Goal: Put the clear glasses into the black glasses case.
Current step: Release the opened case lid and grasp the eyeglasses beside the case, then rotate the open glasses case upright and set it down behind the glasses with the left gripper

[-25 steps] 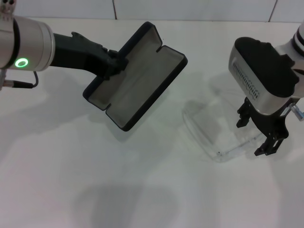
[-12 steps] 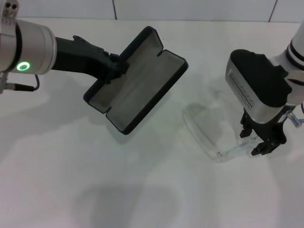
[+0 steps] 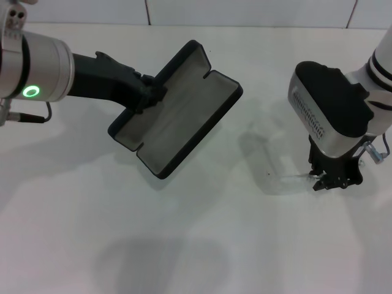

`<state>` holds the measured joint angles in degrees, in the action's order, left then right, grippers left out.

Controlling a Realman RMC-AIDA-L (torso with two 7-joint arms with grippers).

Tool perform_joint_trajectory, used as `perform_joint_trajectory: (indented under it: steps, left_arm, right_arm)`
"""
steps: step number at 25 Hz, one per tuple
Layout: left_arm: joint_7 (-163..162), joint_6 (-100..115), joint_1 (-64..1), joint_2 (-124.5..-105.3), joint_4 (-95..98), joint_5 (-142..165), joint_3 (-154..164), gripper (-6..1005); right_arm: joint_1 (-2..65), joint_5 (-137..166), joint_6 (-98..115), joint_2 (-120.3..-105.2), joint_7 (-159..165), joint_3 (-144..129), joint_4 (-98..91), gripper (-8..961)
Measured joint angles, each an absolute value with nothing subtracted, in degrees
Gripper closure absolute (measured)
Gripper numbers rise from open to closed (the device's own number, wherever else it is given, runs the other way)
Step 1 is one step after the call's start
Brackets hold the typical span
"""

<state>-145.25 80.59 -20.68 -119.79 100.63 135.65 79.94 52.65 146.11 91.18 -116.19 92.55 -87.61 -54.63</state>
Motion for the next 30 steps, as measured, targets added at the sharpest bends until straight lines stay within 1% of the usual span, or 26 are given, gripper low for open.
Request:
perform_joint_trajectory:
  steps: [1, 4, 11, 14, 19, 24, 30]
  left_arm:
    - [-145.22, 80.59, -20.58, -119.79, 100.63, 135.65, 79.95, 727]
    - [-145.13, 80.65, -20.26, -119.79, 100.64, 135.62, 79.98, 724]
    - [-142.38, 81.28, -19.95, -119.71, 101.53, 135.60, 80.03, 717]
    - [-139.04, 81.67, -20.58, -119.64, 101.57, 135.63, 80.89, 714]
    - [-135.93, 82.02, -22.22, -119.54, 101.60, 135.90, 82.28, 709]
    - [-131.01, 81.86, -23.28, -119.67, 100.69, 138.24, 89.16, 704]
    - [-127.38, 71.53, -26.49, -119.80, 95.61, 144.29, 105.21, 698]
  right_arm:
    - [52.48, 146.03, 91.43, -116.19, 92.60, -87.51, -55.13, 741]
    - [50.34, 145.92, 93.55, -116.05, 93.38, -86.34, -59.66, 830]
    - [40.38, 146.59, 99.90, -115.67, 97.60, -77.32, -79.48, 830]
    - [33.87, 146.19, 100.74, -115.70, 99.24, -72.98, -89.37, 829]
    - [20.59, 136.68, 98.85, -116.07, 99.52, -62.57, -104.95, 829]
    - [14.90, 124.23, 96.75, -116.22, 100.70, -52.64, -107.64, 829]
    - [11.86, 112.79, 97.39, -116.19, 102.55, -39.28, -103.14, 828]
